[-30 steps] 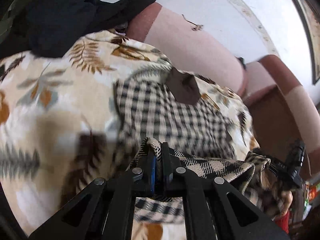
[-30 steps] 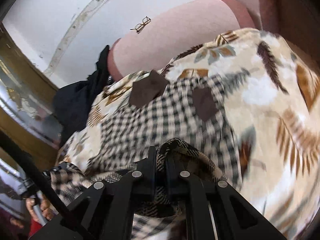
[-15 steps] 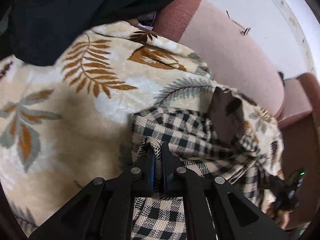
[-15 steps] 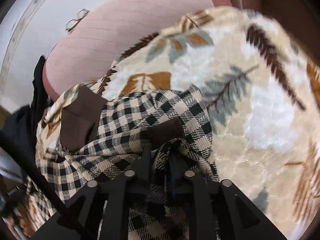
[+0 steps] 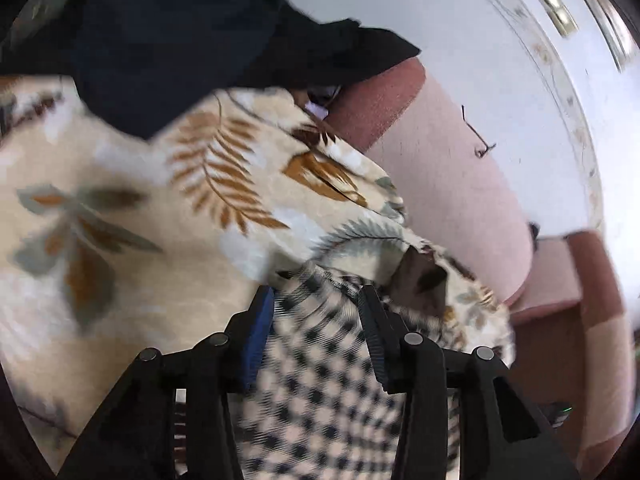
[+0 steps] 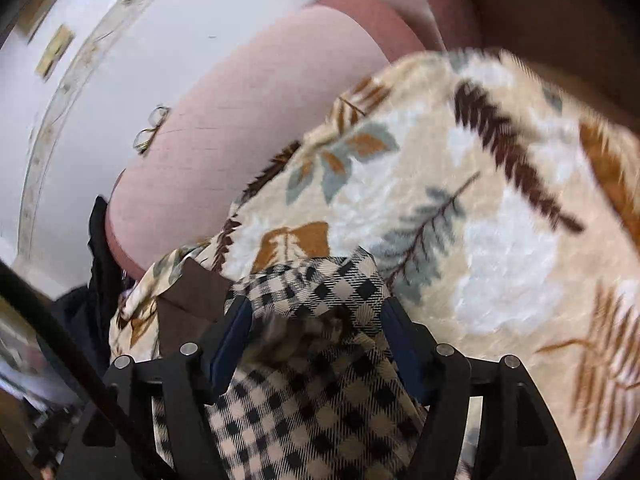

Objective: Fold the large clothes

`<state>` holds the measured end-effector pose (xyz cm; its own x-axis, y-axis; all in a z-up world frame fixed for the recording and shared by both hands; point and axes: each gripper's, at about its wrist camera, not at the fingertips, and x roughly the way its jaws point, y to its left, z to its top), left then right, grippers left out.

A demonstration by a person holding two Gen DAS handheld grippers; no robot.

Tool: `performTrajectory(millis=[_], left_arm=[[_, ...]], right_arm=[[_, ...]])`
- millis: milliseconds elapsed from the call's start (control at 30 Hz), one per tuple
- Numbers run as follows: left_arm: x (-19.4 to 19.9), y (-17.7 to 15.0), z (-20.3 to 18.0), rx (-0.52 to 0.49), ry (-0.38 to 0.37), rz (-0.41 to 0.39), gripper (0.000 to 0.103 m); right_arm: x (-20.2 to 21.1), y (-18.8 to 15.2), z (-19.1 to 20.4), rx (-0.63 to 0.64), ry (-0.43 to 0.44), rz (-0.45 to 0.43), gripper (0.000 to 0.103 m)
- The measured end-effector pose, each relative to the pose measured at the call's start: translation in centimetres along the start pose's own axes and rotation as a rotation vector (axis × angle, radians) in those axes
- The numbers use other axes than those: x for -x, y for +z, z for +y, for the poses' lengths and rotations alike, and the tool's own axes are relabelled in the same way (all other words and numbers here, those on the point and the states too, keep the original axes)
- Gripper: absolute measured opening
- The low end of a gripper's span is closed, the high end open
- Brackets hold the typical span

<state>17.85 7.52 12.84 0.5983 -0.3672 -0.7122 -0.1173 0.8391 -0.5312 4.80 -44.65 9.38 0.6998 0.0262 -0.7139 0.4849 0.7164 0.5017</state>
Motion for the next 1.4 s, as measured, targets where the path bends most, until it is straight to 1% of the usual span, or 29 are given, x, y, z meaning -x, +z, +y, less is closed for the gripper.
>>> performTrajectory(millis=[33,67,100,133,200,233,300,367,433,500,533,567,667,767,800,833,900,967,1000,1067,1167,1233,1267,1333,1400], left_arm=[[0.7,-0.3,-0.3,-0.048,0.041,-0.01,0.042],[1.6,-0.9,-0.7,-0.098,0.098,-0.025,0.042],[2.4,-1.4,-0.8,-0.133,0.132,-0.038,0.042],[3.3,-2.3,-1.0,-0.173,0.161,-0.053,0.044],[4.8,-3.9,-1.1,-0.224,0.188,-0.058,0.046],[5.5,-4.8,-1.0,-0.246,0.202,-0.053,0.046],[6.7,-6.3,-1.0,-0.284,0.215,-0.042,0.046],[8.1,-7.6,-1.0,-0.321,0.237,-0.042,0.046],[9.6,-8.8,-0.9,-0.352,0.264,-0.051,0.046],[10.9,-9.8,-0.8,-0.367,0.274,-0.053,0.049],[11.6,-10.2,-0.6,-0.368,0.274,-0.056,0.051],[12.2,-10.6,-0.5,-0.366,0.278,-0.061,0.052],[13.2,-11.3,-0.8,-0.384,0.302,-0.068,0.052],[12.5,-11.7,-1.3,-0.396,0.322,-0.059,0.052],[12.0,-11.9,-1.6,-0.397,0.322,-0.05,0.052],[11.3,-12.2,-2.0,-0.399,0.324,-0.041,0.052],[9.7,-12.6,-2.7,-0.404,0.328,-0.026,0.052],[7.8,-13.1,-3.4,-0.395,0.316,0.0,0.052],[6.9,-13.4,-3.7,-0.39,0.306,0.014,0.052],[4.9,-13.9,-4.6,-0.39,0.295,0.036,0.052],[2.2,-14.4,-6.1,-0.404,0.297,0.032,0.052],[0.1,-14.3,-6.9,-0.399,0.286,0.036,0.052],[-0.8,-14.2,-7.1,-0.397,0.289,0.037,0.052],[-3.0,-14.0,-7.3,-0.396,0.314,0.045,0.052],[-5.1,-13.9,-7.3,-0.413,0.341,0.06,0.052]], right_arm=[[0.9,-0.4,1.1,0.055,-0.008,-0.006,0.071],[1.5,-0.9,2.1,0.112,-0.011,-0.006,0.068],[2.0,-1.6,3.2,0.174,-0.007,-0.002,0.052],[2.2,-2.7,5.0,0.262,-0.001,0.017,0.031],[1.9,-4.9,7.6,0.376,0.027,0.048,0.016],[1.6,-6.2,9.1,0.426,0.057,0.067,0.015],[0.2,-8.5,11.7,0.487,0.094,0.111,0.015],[-2.2,-10.7,13.6,0.52,0.088,0.165,0.015],[-4.9,-12.1,14.6,0.558,0.012,0.195,0.015],[-7.6,-13.2,14.6,0.57,-0.094,0.241,0.015],[-8.8,-13.5,14.1,0.567,-0.128,0.273,0.015],[-9.3,-13.6,13.6,0.562,-0.133,0.277,0.015],[-7.7,-12.9,12.6,0.531,-0.11,0.233,0.015],[-4.4,-11.7,11.1,0.513,-0.059,0.124,0.015],[-3.7,-11.4,10.3,0.505,-0.057,0.121,0.015],[-3.3,-11.2,9.4,0.503,-0.074,0.13,0.015],[-3.3,-11.0,7.1,0.53,-0.163,0.15,0.016],[-3.2,-10.9,4.6,0.579,-0.295,0.126,0.016],[-2.8,-10.8,3.7,0.588,-0.318,0.112,0.016],[-1.6,-10.1,1.3,0.567,-0.286,0.087,0.016],[0.5,-8.7,-0.3,0.496,-0.217,0.05,0.016],[1.9,-7.6,-0.2,0.445,-0.108,0.012,0.017],[1.7,-7.2,0.5,0.429,-0.054,0.015,0.017],[1.0,-7.0,1.9,0.409,0.063,0.052,0.017],[-0.7,-7.4,3.3,0.401,0.163,0.11,0.017]])
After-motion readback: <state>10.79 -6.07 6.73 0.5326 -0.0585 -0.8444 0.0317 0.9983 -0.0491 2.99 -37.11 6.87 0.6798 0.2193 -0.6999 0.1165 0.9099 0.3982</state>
